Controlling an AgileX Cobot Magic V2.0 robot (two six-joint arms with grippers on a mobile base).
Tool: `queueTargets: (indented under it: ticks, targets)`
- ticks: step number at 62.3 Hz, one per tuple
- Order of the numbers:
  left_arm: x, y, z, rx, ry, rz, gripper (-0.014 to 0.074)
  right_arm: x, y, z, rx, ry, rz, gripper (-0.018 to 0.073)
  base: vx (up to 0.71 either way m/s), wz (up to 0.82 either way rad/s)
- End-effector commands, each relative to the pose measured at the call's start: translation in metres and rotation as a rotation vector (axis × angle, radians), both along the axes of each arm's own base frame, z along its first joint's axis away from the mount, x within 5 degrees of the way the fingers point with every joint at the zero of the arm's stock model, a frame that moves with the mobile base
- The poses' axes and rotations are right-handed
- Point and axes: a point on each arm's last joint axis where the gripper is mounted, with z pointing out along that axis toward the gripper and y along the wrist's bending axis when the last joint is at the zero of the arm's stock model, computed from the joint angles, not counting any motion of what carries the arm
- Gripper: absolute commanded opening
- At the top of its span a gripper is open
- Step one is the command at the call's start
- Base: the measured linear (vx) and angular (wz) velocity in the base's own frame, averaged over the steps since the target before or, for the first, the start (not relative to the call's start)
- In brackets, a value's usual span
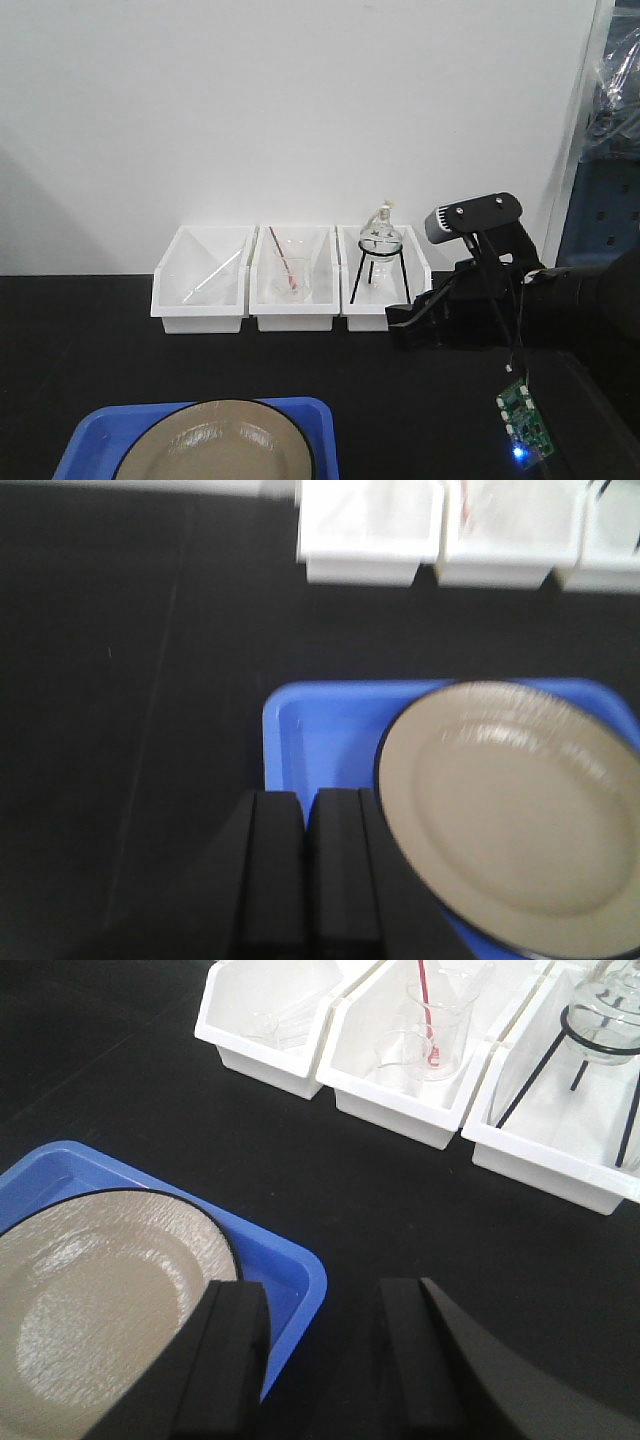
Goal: Place disk in tray to left cabinet
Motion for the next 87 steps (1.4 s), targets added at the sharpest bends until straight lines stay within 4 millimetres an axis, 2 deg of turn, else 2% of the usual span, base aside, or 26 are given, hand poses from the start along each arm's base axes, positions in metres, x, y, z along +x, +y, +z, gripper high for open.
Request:
queueTargets:
  ticks: [1, 12, 21, 28, 35, 46, 57, 58, 66, 72, 84, 87]
  targets:
    - [0.027, -0.001, -0.003, -0.004, -0.012, 0.004, 0.0090, -0.005, -0.004, 0.027, 0.046, -0.091, -0.027, 0.0322, 0.00, 0.00]
    - [0.065, -0.002, -0.041, -0.001, 0.113, 0.012, 0.0325, -0.005, -0.004, 0.026, 0.045, -0.087, -0.024, 0.0322, 0.00, 0.00]
    - [0.090, -0.003, -0.054, 0.001, 0.205, 0.008, 0.0496, -0.006, -0.004, 0.026, 0.043, -0.083, -0.021, 0.0322, 0.00, 0.00]
    - [0.115, -0.004, -0.059, 0.002, 0.262, 0.003, 0.0559, -0.006, -0.003, 0.025, 0.041, -0.076, -0.015, 0.0322, 0.00, 0.00]
    - [0.139, -0.005, -0.066, 0.010, 0.322, -0.010, 0.0557, -0.007, -0.003, 0.025, 0.040, -0.072, -0.012, 0.0322, 0.00, 0.00]
    - [0.165, -0.006, -0.098, 0.017, 0.439, -0.020, 0.0537, -0.007, -0.003, 0.025, 0.040, -0.070, -0.010, 0.0322, 0.00, 0.00]
    - [0.172, -0.006, -0.129, 0.010, 0.543, -0.019, 0.0515, -0.007, -0.003, 0.025, 0.040, -0.070, -0.010, 0.0322, 0.00, 0.00]
    - [0.173, -0.007, -0.143, 0.009, 0.593, -0.019, 0.0512, -0.007, -0.003, 0.025, 0.040, -0.070, -0.010, 0.0322, 0.00, 0.00]
    - [0.174, -0.007, -0.151, 0.009, 0.615, -0.017, 0.0478, -0.007, -0.003, 0.025, 0.040, -0.070, -0.010, 0.0322, 0.00, 0.00]
    - [0.174, -0.007, -0.154, 0.009, 0.625, -0.017, 0.0363, -0.007, -0.003, 0.025, 0.040, -0.069, -0.010, 0.0322, 0.00, 0.00]
    - [0.173, -0.007, -0.154, 0.008, 0.641, -0.019, -0.0004, -0.007, -0.003, 0.025, 0.040, -0.069, -0.010, 0.0314, 0.00, 0.00]
    - [0.173, -0.007, -0.154, 0.008, 0.644, -0.019, -0.0009, -0.006, -0.003, 0.025, 0.041, -0.077, -0.016, 0.0312, 0.00, 0.00]
